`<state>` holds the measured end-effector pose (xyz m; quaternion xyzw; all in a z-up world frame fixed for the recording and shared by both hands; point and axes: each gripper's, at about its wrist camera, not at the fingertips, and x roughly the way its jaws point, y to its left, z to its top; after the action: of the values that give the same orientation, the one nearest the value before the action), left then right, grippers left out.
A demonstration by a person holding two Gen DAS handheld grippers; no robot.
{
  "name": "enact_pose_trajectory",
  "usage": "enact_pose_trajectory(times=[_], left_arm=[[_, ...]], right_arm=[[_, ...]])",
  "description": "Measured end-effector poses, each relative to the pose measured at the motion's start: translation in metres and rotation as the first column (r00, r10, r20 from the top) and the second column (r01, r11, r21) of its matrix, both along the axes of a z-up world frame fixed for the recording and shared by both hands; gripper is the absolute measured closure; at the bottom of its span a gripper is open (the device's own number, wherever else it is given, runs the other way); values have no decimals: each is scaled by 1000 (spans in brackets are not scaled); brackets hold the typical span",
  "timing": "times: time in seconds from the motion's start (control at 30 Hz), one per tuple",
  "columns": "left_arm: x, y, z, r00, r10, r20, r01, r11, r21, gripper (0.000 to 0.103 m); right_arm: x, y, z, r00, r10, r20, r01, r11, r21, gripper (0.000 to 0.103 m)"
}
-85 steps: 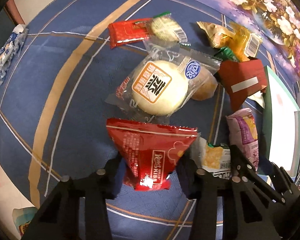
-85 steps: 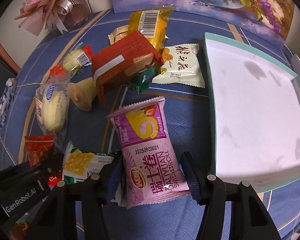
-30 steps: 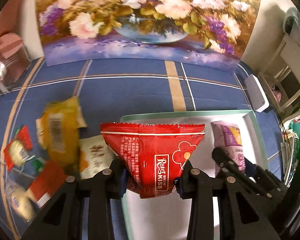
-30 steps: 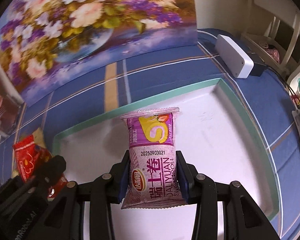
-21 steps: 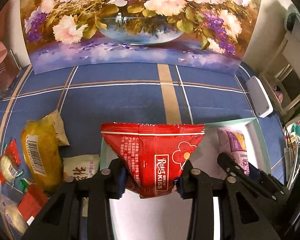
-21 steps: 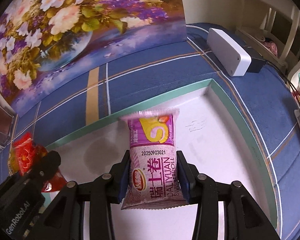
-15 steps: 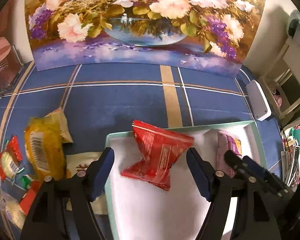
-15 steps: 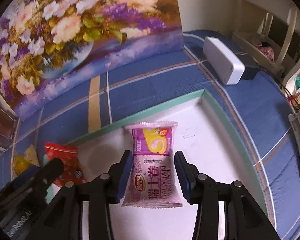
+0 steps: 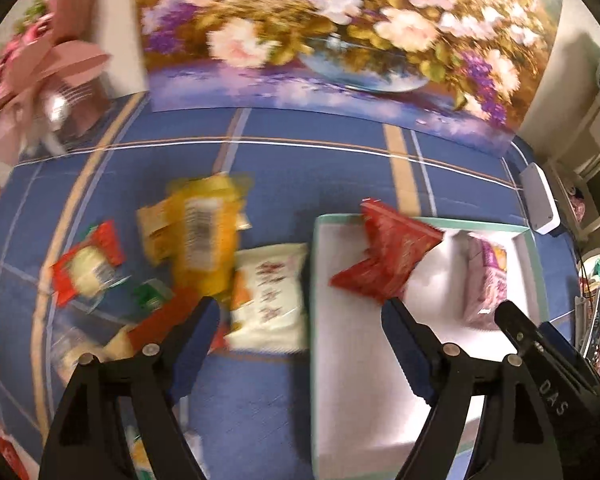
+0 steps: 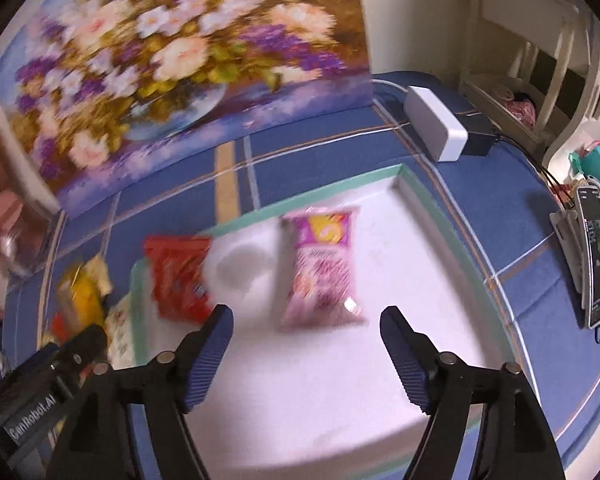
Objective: Organize snacks
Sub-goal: 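Move both tools back over the snack pile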
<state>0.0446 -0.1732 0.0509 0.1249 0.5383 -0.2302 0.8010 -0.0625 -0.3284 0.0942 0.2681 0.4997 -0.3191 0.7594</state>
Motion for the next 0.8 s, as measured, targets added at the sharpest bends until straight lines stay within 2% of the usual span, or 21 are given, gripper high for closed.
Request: enact_pose_trajectory(times=[0.1, 0.23, 0.37, 0.43, 0.5, 0.8], left_arm=[[-9, 28, 5, 999, 23, 27, -23, 1000, 8, 10], [-20, 65, 5, 997, 46, 65, -50, 997, 62, 10], [-27, 101, 5, 992, 86, 93, -93, 993, 78, 8], [-29, 120, 1, 990, 112, 90, -120, 989, 87, 8], [-28, 137, -4, 986, 149, 73, -155, 983, 100, 8], [-15, 204, -22, 945, 327, 12, -326, 939, 106, 8]], right_arm=[[-3, 27, 4, 999, 43, -14, -44, 999, -11, 24], [-8, 64, 10, 996, 94, -3, -94, 996, -15, 11], [-11, 97, 9, 990, 144, -11, -144, 990, -2, 10], [-13, 111, 10, 988, 154, 0, -154, 988, 18, 8], [-14, 123, 13, 987, 161, 13, -162, 987, 25, 0], [-6, 176, 10, 975, 219, 44, -222, 970, 96, 0]])
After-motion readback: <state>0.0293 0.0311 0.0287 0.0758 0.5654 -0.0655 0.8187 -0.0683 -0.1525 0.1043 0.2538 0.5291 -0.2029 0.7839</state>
